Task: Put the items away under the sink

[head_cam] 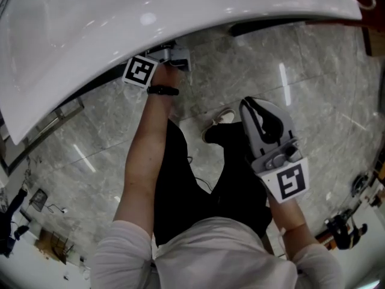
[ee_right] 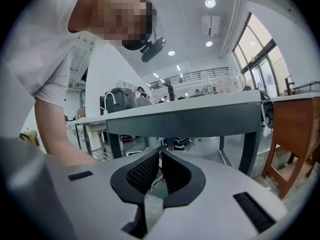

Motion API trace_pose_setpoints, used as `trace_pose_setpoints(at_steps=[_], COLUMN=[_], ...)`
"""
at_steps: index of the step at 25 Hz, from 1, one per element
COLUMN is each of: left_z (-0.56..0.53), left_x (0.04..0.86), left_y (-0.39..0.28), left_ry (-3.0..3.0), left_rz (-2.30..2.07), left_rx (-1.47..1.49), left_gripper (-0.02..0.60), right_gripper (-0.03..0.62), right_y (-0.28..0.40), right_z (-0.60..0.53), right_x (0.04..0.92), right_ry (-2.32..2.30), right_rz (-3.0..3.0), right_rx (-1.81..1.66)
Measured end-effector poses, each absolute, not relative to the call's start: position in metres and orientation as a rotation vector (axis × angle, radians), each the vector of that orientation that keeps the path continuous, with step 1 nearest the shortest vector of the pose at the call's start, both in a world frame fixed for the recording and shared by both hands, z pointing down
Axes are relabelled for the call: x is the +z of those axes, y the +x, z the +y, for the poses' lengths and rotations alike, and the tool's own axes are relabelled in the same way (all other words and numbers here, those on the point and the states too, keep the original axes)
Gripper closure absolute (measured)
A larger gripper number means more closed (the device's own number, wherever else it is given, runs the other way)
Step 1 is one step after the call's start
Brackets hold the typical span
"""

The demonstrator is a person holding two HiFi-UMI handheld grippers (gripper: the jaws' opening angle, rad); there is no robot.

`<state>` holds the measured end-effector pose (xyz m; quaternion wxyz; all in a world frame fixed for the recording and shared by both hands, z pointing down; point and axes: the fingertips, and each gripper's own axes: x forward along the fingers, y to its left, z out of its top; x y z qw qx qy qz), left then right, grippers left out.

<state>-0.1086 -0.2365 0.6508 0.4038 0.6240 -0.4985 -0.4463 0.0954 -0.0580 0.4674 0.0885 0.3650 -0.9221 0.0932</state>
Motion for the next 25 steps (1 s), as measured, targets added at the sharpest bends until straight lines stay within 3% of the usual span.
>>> trace_pose_setpoints(at_steps=[7, 12, 18, 25], left_z=[-0.244, -0.234, -0.229, -0.23], left_x=[0.619, 0.623, 0.642, 0.645], left_y=[-0.104, -0.069, -0.075, -0.099], left_ry=[1.595, 1.733, 1.822, 1.687], left_rz=[-1.181, -1.123, -1.218, -1.199], left_rx=[-1.177, -1.055, -0.939, -1.044], left_gripper=[0.06, 0.055, 0.055, 0.055], right_gripper=[0.551, 0.551, 0.551, 0.551], right_y=[0.095, 0.092, 0.078, 0.062], right_z=[-0.085, -0.103, -0.131, -0.143], right_x=[0.502, 0.528, 0.558, 0.566], right_ry=[1.16, 1.225, 1.301, 1.319], right_rz=[-2.747, -2.728, -2.695, -2.711], right_rx=[0.253, 0.236, 0.252, 0.264])
